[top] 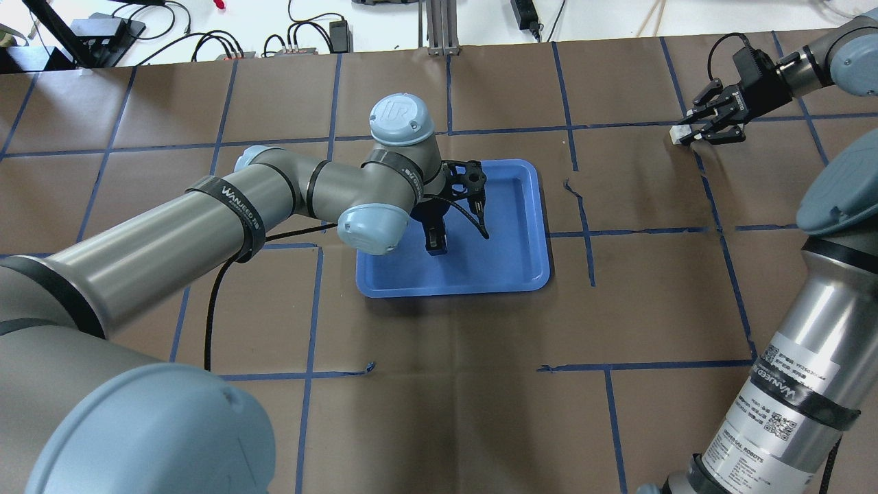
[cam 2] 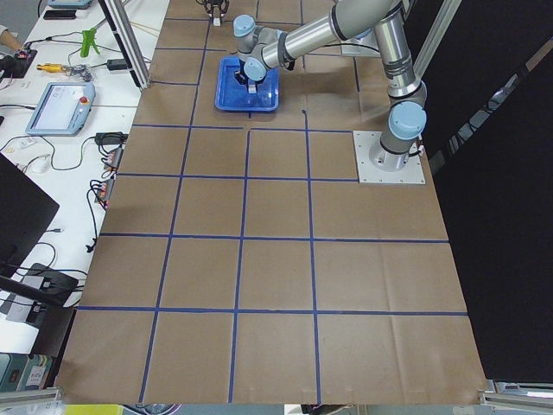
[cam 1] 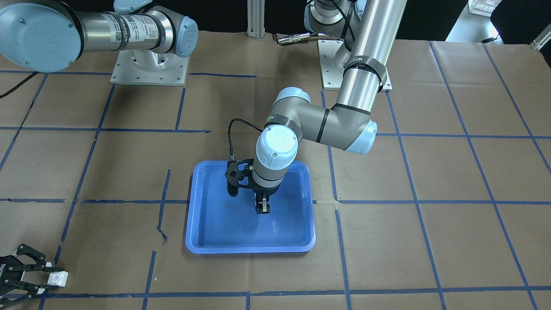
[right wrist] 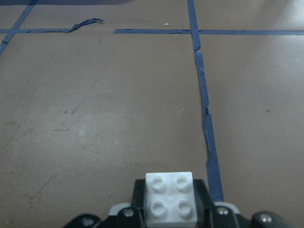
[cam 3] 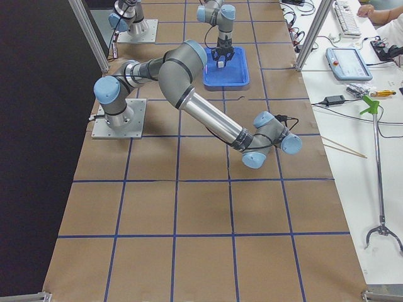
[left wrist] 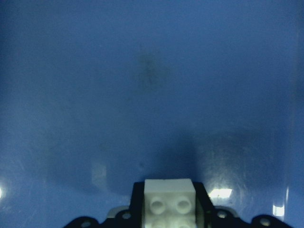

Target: Assemble white blocks and place on blue tray

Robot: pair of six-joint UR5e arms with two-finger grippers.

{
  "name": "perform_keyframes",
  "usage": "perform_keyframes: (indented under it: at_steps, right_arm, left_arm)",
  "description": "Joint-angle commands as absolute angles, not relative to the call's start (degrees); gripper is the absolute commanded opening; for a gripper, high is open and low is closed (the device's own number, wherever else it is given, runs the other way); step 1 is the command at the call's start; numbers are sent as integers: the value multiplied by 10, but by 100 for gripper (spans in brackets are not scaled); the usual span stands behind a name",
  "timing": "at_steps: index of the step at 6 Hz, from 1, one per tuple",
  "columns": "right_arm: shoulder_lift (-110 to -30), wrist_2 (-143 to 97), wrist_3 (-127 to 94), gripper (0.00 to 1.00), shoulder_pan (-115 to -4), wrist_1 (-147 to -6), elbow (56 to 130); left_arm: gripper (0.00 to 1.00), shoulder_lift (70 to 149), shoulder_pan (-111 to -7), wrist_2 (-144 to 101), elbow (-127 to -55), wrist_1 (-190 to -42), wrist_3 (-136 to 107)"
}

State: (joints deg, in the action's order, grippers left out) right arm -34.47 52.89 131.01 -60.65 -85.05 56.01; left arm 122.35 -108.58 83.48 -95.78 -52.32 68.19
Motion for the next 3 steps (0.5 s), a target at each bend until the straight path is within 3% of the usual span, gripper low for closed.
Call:
perform_keyframes:
  at_steps: [1,3]
  right_arm:
    - [-358,527,1305,29,-606,-852,559]
    - [-402,526,1299,30,-613,-840,572]
  left_arm:
    - [100,1196,-1086,838,-947,-566,680]
    - [100,1101,-1082,844,-926,-700,681]
